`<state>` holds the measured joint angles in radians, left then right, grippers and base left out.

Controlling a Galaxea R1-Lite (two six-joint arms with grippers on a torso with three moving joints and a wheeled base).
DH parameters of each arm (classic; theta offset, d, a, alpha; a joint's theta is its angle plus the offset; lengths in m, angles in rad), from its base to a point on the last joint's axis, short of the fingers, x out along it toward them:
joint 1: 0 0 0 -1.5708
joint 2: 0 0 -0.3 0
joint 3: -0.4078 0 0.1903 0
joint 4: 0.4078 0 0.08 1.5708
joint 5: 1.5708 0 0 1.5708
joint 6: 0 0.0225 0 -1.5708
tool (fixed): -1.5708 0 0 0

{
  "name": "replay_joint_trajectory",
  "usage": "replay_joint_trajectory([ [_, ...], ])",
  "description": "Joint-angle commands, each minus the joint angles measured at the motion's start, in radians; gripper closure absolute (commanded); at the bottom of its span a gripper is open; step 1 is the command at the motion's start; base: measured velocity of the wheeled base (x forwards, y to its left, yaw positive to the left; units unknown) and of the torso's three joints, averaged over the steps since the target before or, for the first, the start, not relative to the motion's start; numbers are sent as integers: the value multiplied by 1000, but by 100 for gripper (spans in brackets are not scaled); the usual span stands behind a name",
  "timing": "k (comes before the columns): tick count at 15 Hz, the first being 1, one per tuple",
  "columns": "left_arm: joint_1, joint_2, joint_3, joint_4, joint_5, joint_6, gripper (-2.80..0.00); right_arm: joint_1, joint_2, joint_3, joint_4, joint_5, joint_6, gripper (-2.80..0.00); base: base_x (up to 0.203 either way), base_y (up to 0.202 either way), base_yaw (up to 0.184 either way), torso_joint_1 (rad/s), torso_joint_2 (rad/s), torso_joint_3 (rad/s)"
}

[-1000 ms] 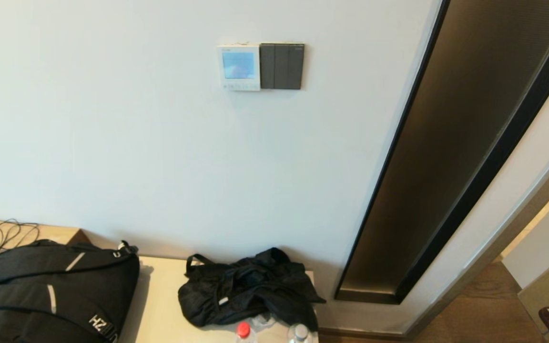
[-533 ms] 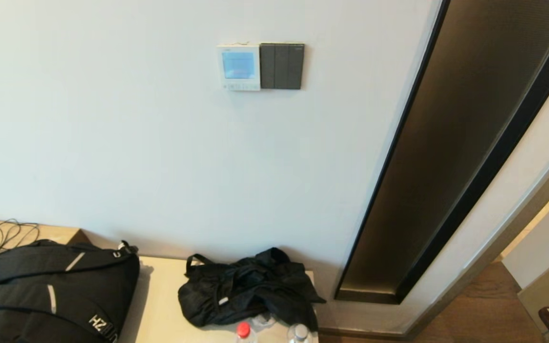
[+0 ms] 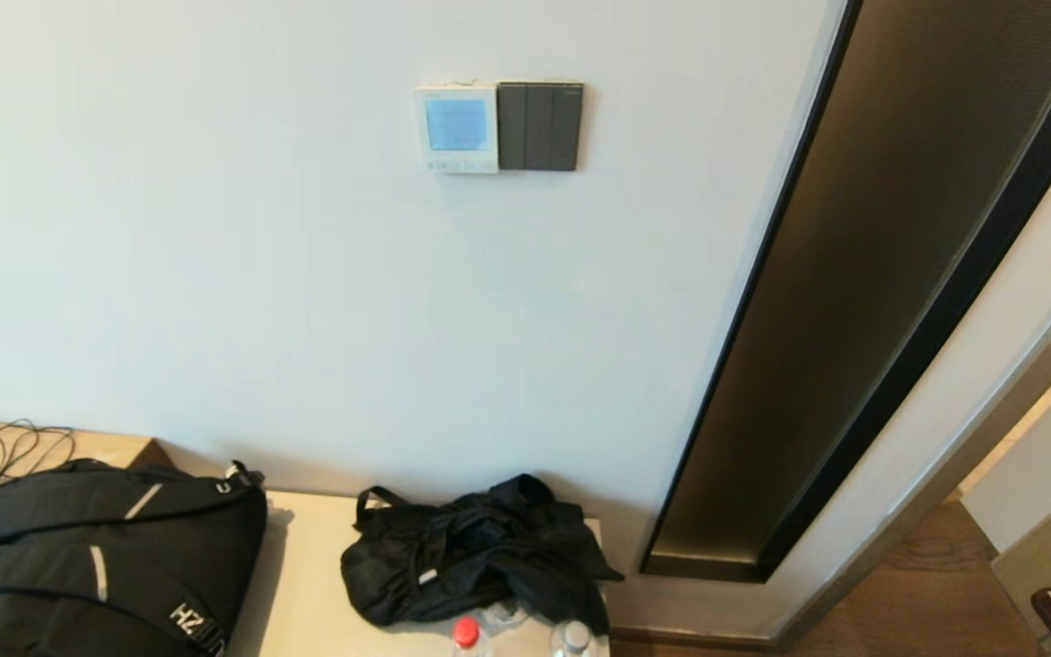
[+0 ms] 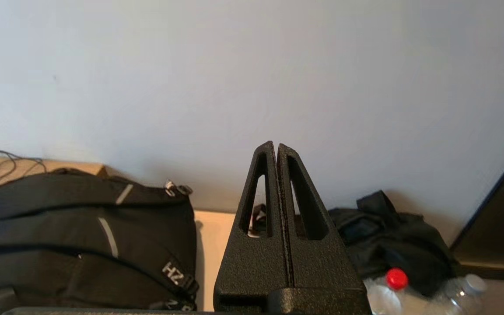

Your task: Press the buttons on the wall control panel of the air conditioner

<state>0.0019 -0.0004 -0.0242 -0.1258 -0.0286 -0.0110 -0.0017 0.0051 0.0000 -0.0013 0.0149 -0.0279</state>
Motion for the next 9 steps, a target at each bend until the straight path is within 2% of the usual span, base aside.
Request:
replay_joint_trajectory([
  [1, 1, -10, 26, -34, 6, 6, 0, 0, -1, 0, 0, 0, 0, 0, 0, 0, 0, 0, 0, 0],
  [5, 1, -10, 27, -80, 10, 39, 0, 0, -1, 0, 0, 0, 0, 0, 0, 0, 0, 0, 0, 0],
  [9, 1, -10, 27, -42, 12, 57, 0, 0, -1, 0, 0, 0, -1, 0, 0, 0, 0, 0, 0, 0],
])
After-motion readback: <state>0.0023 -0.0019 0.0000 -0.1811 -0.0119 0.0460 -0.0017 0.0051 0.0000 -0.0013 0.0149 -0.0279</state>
